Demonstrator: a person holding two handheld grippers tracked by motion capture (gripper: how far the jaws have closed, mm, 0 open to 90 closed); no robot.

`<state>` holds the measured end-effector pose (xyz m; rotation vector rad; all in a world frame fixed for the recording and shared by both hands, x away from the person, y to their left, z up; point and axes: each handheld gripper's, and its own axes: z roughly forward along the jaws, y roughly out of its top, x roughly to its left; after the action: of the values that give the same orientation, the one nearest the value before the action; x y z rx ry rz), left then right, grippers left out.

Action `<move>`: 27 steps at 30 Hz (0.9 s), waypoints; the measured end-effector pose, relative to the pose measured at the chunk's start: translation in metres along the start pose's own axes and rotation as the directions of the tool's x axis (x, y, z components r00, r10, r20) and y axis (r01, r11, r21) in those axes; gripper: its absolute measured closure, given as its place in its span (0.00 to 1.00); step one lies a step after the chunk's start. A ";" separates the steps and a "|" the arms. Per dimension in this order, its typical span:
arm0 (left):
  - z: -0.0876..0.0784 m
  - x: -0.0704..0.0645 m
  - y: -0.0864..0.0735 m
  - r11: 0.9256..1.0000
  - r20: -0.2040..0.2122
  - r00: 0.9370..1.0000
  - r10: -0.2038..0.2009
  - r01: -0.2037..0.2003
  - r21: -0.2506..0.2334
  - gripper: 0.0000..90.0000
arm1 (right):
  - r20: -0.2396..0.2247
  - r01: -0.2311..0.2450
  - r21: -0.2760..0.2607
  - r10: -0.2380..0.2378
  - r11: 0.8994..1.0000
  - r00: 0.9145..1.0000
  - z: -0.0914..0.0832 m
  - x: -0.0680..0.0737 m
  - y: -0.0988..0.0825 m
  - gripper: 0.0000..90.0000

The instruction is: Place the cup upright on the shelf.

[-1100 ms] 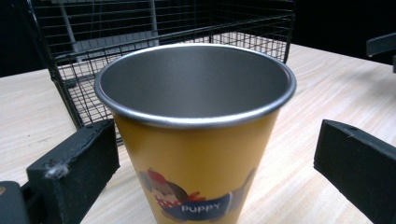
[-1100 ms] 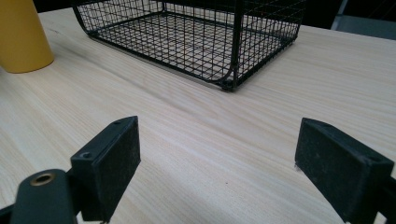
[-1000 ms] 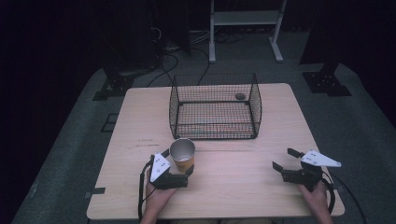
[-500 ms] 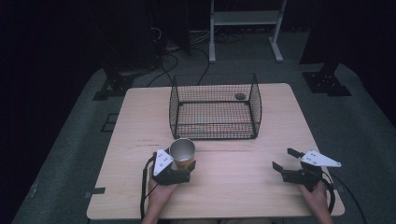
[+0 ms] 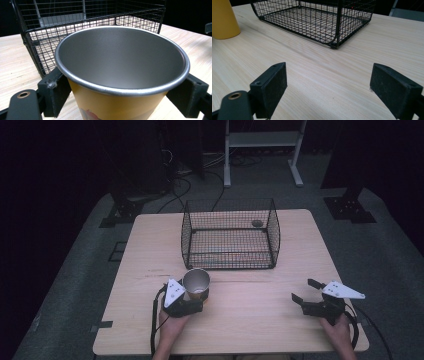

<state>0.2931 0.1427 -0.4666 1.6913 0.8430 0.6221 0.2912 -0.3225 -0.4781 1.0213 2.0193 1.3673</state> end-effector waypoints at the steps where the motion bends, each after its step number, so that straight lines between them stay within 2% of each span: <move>1: 0.000 0.000 0.000 1.000 -0.001 1.000 0.001 -0.001 0.001 0.16 | 0.000 0.000 0.000 0.000 1.000 1.000 0.000 0.000 0.000 0.15; 7: -0.002 -0.002 0.003 1.000 -0.006 1.000 0.006 -0.006 -0.009 0.16 | 0.002 -0.005 0.001 0.005 1.000 1.000 0.000 0.000 0.000 0.15; 15: 0.004 -0.007 0.016 1.000 0.032 0.999 0.019 -0.019 -0.014 0.16 | 0.007 -0.004 0.002 0.004 1.000 1.000 0.000 0.000 0.000 0.15; 18: 0.005 -0.008 0.020 0.999 0.048 0.999 0.016 -0.015 -0.030 0.16 | 0.009 -0.004 0.001 0.004 1.000 1.000 0.000 0.000 0.000 0.15; 27: 0.007 -0.011 0.036 0.998 0.070 0.997 0.034 -0.031 -0.046 0.16 | 0.010 0.002 0.001 -0.002 1.000 1.000 0.000 0.001 0.000 0.15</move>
<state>0.2998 0.1246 -0.4338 1.6797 0.7477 0.5952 0.2911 -0.3217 -0.4781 1.0246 2.0132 1.3579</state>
